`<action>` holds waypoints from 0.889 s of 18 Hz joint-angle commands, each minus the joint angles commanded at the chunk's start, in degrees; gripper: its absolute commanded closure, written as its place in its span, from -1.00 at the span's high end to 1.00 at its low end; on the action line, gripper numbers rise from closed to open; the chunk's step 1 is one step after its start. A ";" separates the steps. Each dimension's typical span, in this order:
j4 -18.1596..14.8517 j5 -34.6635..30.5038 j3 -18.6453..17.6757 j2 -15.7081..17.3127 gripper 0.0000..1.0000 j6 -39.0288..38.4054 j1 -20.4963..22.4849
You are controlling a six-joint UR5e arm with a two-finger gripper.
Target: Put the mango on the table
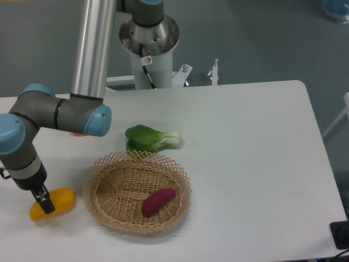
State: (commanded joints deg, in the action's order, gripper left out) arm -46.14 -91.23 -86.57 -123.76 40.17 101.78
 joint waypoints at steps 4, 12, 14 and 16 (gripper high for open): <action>-0.18 -0.09 0.00 4.30 1.00 -0.18 0.09; -1.66 -0.62 -0.17 7.91 1.00 0.78 12.19; -4.38 -0.26 -0.52 8.79 1.00 4.46 17.03; -6.75 -0.18 -0.26 9.41 1.00 8.85 21.60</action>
State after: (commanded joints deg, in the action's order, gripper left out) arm -52.90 -91.41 -86.84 -114.35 49.02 123.37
